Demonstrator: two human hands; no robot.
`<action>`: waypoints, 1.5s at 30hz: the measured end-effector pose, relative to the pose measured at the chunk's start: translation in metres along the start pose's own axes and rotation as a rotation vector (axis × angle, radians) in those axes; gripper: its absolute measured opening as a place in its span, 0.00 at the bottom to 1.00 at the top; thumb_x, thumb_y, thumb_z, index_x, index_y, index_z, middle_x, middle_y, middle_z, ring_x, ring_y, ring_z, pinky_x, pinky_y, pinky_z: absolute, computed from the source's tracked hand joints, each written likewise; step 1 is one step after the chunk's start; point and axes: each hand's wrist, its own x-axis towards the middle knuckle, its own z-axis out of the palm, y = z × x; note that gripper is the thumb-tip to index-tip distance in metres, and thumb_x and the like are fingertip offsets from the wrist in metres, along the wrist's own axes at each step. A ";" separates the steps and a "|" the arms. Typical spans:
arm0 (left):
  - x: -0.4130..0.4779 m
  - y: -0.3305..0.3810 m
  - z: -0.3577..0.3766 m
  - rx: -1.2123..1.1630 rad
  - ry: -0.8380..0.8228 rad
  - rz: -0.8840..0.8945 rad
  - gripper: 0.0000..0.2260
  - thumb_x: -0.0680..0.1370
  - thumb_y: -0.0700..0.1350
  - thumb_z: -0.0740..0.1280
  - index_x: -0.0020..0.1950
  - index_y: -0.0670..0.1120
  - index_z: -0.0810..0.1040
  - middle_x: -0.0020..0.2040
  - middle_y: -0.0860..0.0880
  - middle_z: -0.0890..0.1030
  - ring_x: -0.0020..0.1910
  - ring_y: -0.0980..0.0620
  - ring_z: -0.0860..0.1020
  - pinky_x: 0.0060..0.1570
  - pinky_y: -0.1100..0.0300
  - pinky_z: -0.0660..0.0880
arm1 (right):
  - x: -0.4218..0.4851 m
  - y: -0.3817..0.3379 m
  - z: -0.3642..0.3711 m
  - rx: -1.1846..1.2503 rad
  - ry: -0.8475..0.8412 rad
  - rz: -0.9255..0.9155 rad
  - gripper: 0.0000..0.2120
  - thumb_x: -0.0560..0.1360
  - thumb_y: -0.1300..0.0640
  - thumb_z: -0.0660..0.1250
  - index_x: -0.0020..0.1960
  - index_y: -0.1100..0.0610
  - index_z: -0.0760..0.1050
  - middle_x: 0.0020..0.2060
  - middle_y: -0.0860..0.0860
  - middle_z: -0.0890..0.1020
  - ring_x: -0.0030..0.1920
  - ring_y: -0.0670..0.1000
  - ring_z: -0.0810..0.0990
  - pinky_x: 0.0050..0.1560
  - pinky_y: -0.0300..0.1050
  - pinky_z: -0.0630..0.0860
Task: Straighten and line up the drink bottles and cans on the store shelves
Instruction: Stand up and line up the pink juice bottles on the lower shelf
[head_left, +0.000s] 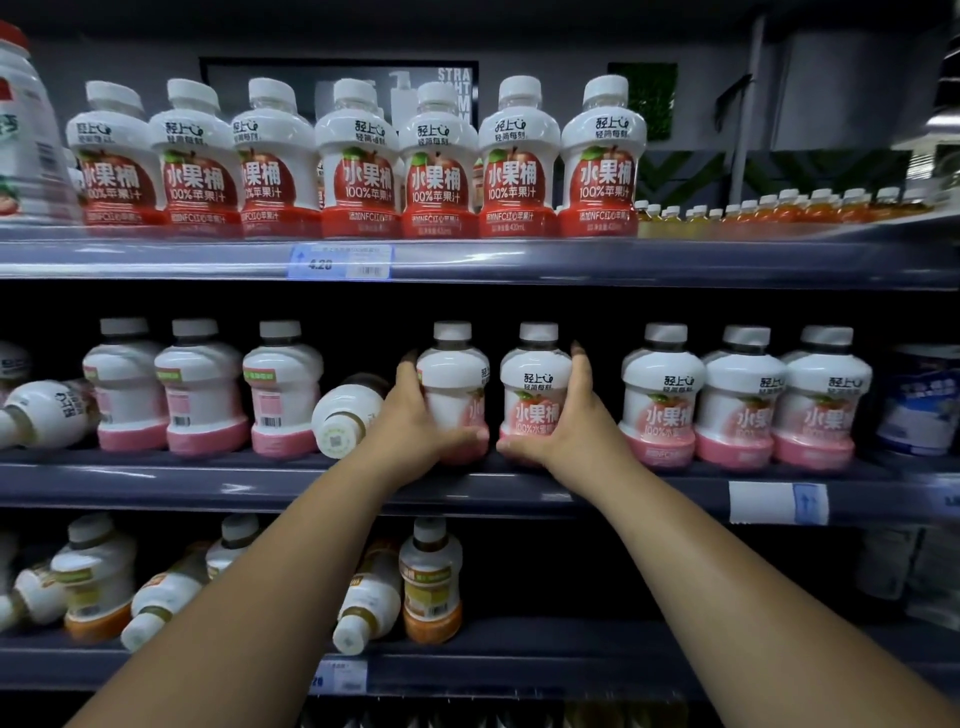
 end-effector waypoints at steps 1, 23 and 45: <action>0.000 0.001 0.001 0.036 0.016 0.001 0.44 0.57 0.62 0.80 0.64 0.55 0.59 0.57 0.56 0.75 0.54 0.55 0.76 0.52 0.57 0.72 | 0.000 -0.001 0.001 -0.014 0.008 -0.002 0.65 0.56 0.36 0.81 0.77 0.40 0.38 0.72 0.53 0.68 0.68 0.52 0.71 0.64 0.44 0.68; 0.011 0.011 0.019 -0.071 -0.244 0.001 0.41 0.51 0.63 0.81 0.60 0.58 0.68 0.51 0.59 0.81 0.47 0.65 0.81 0.45 0.66 0.76 | -0.022 0.006 -0.020 -0.268 0.117 -0.008 0.59 0.69 0.42 0.75 0.78 0.48 0.29 0.74 0.57 0.64 0.68 0.58 0.71 0.60 0.48 0.71; 0.002 0.026 0.025 -0.045 -0.241 0.027 0.39 0.53 0.63 0.81 0.58 0.54 0.68 0.51 0.58 0.80 0.49 0.61 0.80 0.50 0.59 0.77 | -0.019 -0.006 -0.027 -0.763 0.290 0.200 0.57 0.70 0.28 0.63 0.76 0.56 0.30 0.46 0.54 0.82 0.34 0.54 0.69 0.35 0.46 0.65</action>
